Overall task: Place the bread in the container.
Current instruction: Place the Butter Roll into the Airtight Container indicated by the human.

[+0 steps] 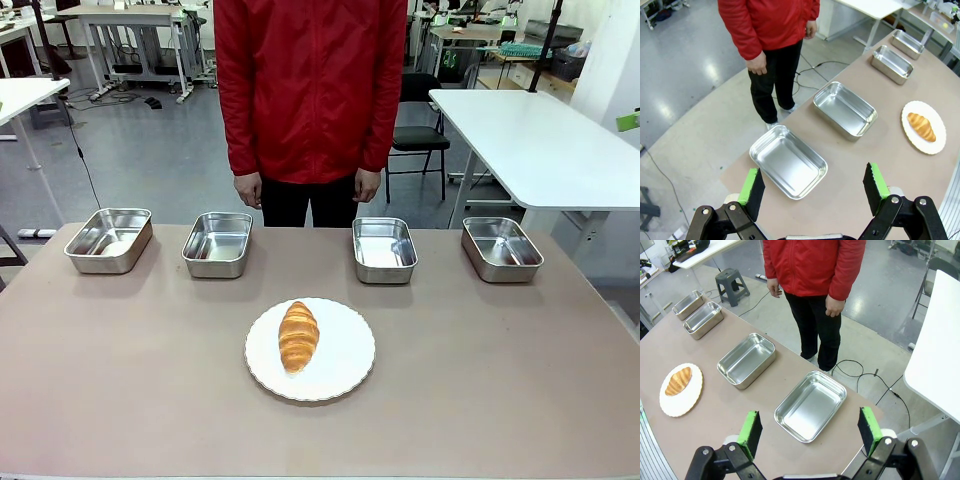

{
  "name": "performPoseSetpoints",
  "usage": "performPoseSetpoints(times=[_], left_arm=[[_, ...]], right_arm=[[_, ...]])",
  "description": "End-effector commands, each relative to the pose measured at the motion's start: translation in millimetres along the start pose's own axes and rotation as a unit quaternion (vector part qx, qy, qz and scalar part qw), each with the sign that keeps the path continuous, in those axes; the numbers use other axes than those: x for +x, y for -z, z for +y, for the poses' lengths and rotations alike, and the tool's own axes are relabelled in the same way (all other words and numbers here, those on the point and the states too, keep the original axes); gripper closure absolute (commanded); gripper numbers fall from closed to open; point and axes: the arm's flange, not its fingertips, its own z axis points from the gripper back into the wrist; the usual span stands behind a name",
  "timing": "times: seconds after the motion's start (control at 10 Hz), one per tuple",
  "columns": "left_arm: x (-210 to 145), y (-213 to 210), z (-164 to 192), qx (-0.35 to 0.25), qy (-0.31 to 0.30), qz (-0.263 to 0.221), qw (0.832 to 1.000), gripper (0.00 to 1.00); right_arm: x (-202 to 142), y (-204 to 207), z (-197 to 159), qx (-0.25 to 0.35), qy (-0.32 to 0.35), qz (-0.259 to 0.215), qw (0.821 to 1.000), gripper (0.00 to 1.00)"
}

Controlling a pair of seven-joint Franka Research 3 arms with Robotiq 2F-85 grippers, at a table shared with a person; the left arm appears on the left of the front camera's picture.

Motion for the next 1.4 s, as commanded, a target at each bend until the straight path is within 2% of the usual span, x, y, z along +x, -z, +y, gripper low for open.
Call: performPoseSetpoints(times=[0.0, 1.3], left_arm=[[-0.7, -0.6, -0.4, -0.005, 0.005, -0.005, 1.000, 0.00], [-0.7, -0.6, -0.4, -0.005, 0.005, -0.005, 1.000, 0.00]], right_arm=[[1.0, -0.4, 0.7, 0.001, -0.001, -0.002, 1.000, 0.00], [1.0, -0.4, 0.7, 0.001, -0.001, -0.002, 1.000, 0.00]])
